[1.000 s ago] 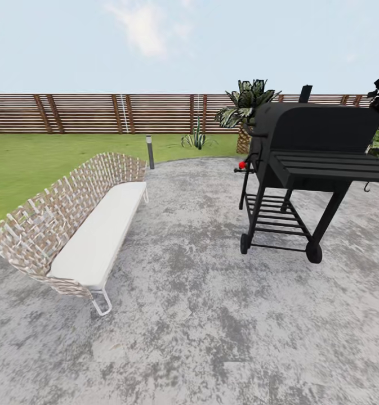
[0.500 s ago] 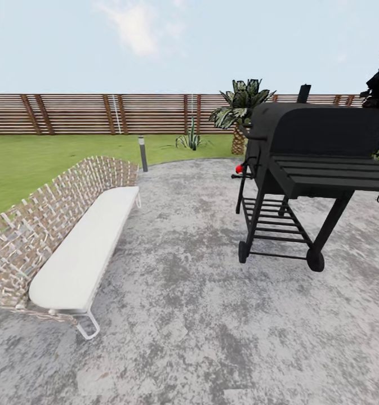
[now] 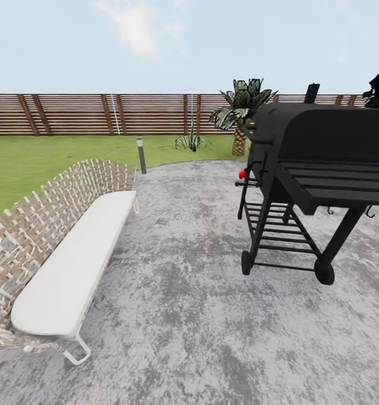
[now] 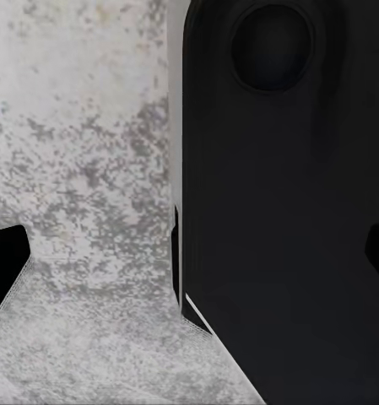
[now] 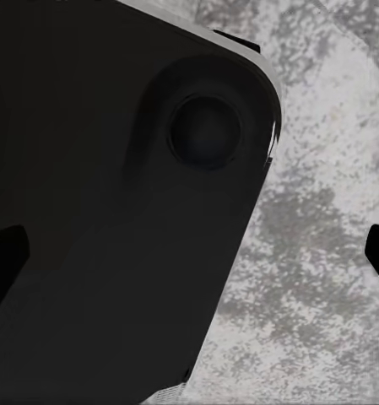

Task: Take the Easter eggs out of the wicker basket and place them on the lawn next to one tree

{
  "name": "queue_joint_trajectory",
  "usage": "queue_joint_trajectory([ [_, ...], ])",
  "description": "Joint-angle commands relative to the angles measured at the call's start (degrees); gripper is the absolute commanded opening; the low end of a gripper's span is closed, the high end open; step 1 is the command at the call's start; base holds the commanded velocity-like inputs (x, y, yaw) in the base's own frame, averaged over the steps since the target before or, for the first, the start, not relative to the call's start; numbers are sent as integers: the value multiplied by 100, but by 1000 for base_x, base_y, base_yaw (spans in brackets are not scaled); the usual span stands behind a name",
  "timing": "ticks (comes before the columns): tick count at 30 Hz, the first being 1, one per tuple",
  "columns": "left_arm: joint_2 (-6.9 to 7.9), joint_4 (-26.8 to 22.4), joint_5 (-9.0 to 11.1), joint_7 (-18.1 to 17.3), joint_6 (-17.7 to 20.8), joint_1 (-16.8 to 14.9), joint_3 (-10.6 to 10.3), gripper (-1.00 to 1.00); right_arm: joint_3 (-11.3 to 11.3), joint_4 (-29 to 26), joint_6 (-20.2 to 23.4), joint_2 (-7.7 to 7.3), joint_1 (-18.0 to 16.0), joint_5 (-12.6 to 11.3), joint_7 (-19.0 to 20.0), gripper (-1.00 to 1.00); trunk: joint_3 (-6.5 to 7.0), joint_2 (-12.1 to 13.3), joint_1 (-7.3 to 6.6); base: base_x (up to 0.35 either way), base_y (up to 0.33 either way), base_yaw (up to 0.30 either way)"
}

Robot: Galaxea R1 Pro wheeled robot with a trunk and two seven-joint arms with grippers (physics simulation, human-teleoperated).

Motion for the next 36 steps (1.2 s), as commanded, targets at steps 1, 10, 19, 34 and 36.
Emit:
queue_joint_trajectory([
  [1,0,-10,3,0,-7,4,3,100,-4,2,-14,-1,-3,54,1,100,-4,-2,4,339,0,0],
  [10,0,-10,3,0,-7,4,3,100,0,3,-10,-9,-3,69,1,100,-4,-2,4,339,0,0],
  [19,-8,-8,19,-6,-7,6,3,100,5,11,-6,-10,-3,79,-27,100,-4,-2,4,188,0,0],
  [34,-9,-1,20,-6,-7,4,3,100,14,3,-18,16,-3,63,1,100,-4,-2,4,0,0,129],
  [36,-9,-1,21,-6,-7,4,5,100,19,3,-15,19,-3,63,1,100,-4,-2,4,7,0,94],
])
